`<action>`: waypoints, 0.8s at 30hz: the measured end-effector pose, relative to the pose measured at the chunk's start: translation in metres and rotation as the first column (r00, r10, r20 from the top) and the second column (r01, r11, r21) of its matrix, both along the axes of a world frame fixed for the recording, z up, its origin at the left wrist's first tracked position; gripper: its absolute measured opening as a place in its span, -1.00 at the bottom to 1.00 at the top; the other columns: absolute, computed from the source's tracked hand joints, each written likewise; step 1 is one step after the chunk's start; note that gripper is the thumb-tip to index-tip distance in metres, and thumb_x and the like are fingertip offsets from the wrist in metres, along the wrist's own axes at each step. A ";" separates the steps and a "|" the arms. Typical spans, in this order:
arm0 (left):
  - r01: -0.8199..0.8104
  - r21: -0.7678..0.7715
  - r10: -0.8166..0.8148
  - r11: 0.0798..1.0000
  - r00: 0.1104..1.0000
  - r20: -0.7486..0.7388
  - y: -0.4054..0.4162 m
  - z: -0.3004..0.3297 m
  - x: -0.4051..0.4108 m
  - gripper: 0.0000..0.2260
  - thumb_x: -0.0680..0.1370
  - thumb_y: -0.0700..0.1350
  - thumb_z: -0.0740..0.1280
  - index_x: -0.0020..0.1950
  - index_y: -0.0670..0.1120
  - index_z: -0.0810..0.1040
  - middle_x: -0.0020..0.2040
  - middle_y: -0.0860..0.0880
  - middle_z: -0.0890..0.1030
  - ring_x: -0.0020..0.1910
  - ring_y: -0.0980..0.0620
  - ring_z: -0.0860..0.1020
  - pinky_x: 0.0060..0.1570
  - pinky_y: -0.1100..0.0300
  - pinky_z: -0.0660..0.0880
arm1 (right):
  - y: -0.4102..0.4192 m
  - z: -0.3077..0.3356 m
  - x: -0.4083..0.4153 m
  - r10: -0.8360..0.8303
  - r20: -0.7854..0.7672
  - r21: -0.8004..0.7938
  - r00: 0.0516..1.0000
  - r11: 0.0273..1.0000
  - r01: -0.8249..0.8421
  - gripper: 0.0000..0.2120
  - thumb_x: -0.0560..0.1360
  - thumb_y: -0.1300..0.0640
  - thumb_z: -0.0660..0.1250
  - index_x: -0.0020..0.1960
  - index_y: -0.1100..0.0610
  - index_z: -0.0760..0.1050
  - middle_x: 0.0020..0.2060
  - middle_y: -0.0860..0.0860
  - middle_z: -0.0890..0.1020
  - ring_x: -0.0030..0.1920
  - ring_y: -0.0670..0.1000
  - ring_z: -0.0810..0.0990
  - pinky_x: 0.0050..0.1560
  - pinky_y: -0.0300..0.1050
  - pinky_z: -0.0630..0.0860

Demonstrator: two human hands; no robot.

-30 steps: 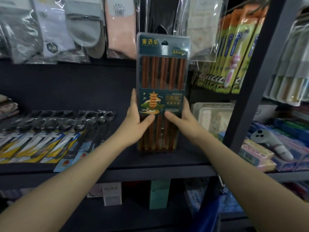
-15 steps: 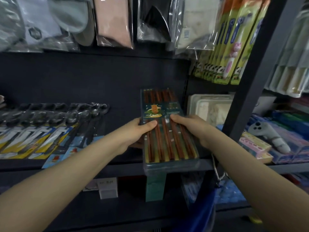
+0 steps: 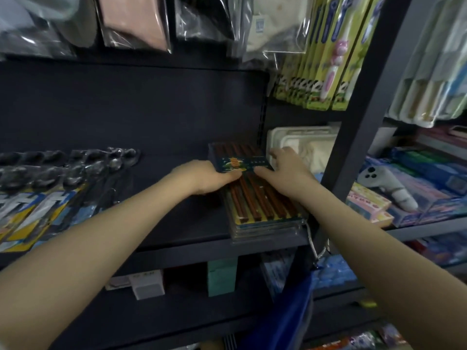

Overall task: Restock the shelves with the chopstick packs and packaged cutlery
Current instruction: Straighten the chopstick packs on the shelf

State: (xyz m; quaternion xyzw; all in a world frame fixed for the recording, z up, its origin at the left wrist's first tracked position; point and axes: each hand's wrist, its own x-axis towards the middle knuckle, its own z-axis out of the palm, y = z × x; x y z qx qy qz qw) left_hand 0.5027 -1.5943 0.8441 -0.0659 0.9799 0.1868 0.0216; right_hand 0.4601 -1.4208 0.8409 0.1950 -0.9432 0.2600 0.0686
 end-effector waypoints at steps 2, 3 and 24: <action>0.042 0.272 -0.026 0.961 0.998 -0.062 -0.004 -0.005 -0.006 -0.54 0.55 0.19 0.13 0.34 -0.03 0.39 0.25 -0.03 0.50 0.18 0.00 0.46 -0.04 0.32 0.27 | 0.009 -0.003 0.023 0.249 -0.134 0.058 0.959 0.968 -0.243 -0.39 0.48 -0.21 0.22 0.41 0.12 0.31 0.33 0.08 0.41 0.33 0.06 0.39 0.21 -0.26 0.28; 0.075 0.443 -0.052 0.894 0.997 -0.062 -0.005 -0.009 -0.008 -0.61 0.56 0.11 0.18 0.32 -0.03 0.40 0.22 0.04 0.48 0.14 0.07 0.45 -0.02 0.35 0.26 | 0.014 -0.006 0.034 0.355 -0.146 0.133 0.923 0.932 -0.337 -0.32 0.43 -0.29 0.19 0.41 0.10 0.32 0.35 0.07 0.42 0.35 0.04 0.38 0.27 -0.28 0.25; 0.065 0.863 0.041 0.500 0.994 -0.099 0.007 -0.046 -0.044 -0.65 0.47 -0.02 0.37 0.23 -0.02 0.42 0.14 -0.02 0.58 0.14 0.03 0.52 0.30 0.06 0.38 | 0.023 -0.008 0.036 0.308 0.128 0.595 0.943 0.736 -0.322 -0.01 0.39 0.01 0.45 0.54 0.09 -0.19 0.55 0.05 -0.14 0.55 0.06 -0.13 0.51 -0.09 -0.10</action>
